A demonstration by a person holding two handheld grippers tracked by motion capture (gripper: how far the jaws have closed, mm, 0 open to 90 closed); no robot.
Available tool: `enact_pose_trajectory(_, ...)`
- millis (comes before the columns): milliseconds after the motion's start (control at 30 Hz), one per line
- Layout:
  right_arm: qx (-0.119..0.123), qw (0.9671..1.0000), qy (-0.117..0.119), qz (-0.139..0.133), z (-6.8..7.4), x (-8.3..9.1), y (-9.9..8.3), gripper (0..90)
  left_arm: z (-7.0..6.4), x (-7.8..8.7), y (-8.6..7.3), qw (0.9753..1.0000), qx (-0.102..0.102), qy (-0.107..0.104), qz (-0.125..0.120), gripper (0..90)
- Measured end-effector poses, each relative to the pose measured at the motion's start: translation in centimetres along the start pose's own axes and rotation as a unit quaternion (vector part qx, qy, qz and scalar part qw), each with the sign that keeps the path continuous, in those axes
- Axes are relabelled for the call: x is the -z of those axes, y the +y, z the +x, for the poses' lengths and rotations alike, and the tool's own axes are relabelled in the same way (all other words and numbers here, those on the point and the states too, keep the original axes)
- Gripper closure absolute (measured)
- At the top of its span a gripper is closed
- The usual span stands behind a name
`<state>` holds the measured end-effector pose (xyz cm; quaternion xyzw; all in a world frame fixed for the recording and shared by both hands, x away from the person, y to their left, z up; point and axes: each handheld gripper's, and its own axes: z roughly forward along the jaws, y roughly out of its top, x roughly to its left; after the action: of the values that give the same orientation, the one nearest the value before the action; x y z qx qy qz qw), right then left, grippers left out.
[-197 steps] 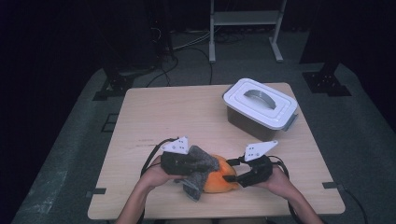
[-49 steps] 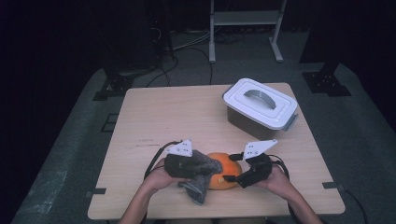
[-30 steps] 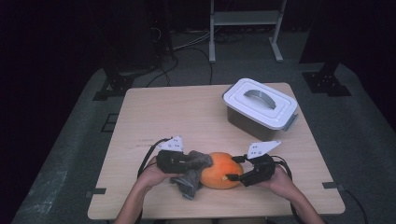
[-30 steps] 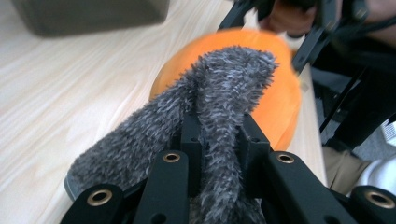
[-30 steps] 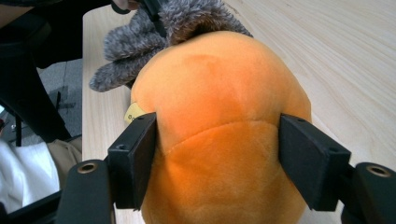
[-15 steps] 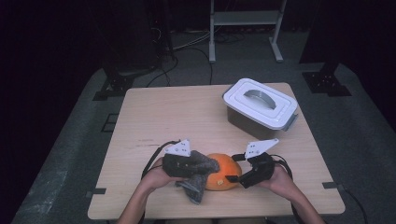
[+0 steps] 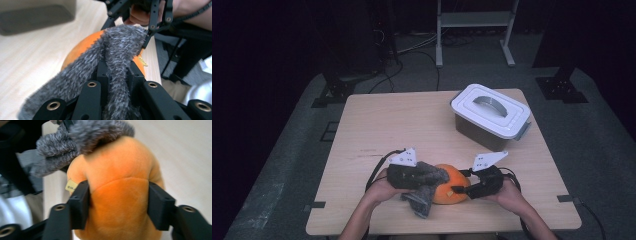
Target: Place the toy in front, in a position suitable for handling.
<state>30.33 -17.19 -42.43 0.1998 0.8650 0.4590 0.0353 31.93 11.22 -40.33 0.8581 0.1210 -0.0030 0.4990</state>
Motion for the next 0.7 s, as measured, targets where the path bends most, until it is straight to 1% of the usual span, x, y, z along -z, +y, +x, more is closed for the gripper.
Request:
enact_pose_trajectory(100,0.02,0.9992,-0.025,-0.022,0.1,0.3,0.4,44.1,0.1,0.5,0.2,0.9995,-0.003,0.015,-0.028,76.3)
enact_pose_trajectory(133,0.023,0.999,-0.029,-0.024,0.1,0.2,0.4,44.0,0.2,0.5,0.2,0.9992,0.0,0.017,-0.035,76.3)
enact_pose_trajectory(167,0.026,0.9991,-0.028,-0.021,0.1,-0.1,0.4,43.7,0.2,0.4,0.1,0.9994,0.0,0.019,-0.03,76.3)
enact_pose_trajectory(200,0.029,0.999,-0.027,-0.019,0.1,-0.3,0.3,43.6,0.3,0.2,-0.1,0.9995,-0.003,0.022,-0.02,76.2)
enact_pose_trajectory(267,0.037,0.9988,-0.029,-0.011,0.2,-0.3,0.3,43.0,0.6,-0.1,-0.5,0.9998,0.006,0.013,-0.016,76.2)
enact_pose_trajectory(300,0.039,0.9988,-0.029,-0.009,0.1,-0.3,0.3,42.9,0.7,-0.1,-0.7,0.9998,0.007,0.013,-0.012,76.2)
enact_pose_trajectory(400,0.031,0.9992,-0.026,-0.005,-0.4,0.0,-0.1,42.1,1.4,0.3,-1.5,0.9996,0.018,0.023,0.007,76.1)
enact_pose_trajectory(433,0.03,0.9992,-0.025,-0.004,-0.6,0.2,-0.3,41.8,1.8,0.5,-1.9,0.9992,0.025,0.028,0.016,76.2)
enact_pose_trajectory(500,0.024,0.9995,-0.022,-0.004,-0.8,0.4,-0.5,41.3,2.2,0.7,-2.6,0.9986,0.037,0.033,0.02,76.1)
enact_pose_trajectory(533,0.023,0.9995,-0.02,-0.005,-0.8,0.4,-0.6,41.3,2.3,0.8,-2.8,0.9984,0.039,0.034,0.023,76.1)
enact_pose_trajectory(600,0.024,0.9995,-0.02,-0.006,-0.8,0.4,-0.6,41.0,2.5,0.9,-2.8,0.9982,0.046,0.034,0.021,76.1)
enact_pose_trajectory(700,0.023,0.9994,-0.025,-0.007,-0.6,0.2,-0.4,40.9,2.4,0.8,-2.6,0.9985,0.045,0.03,0.011,76.2)
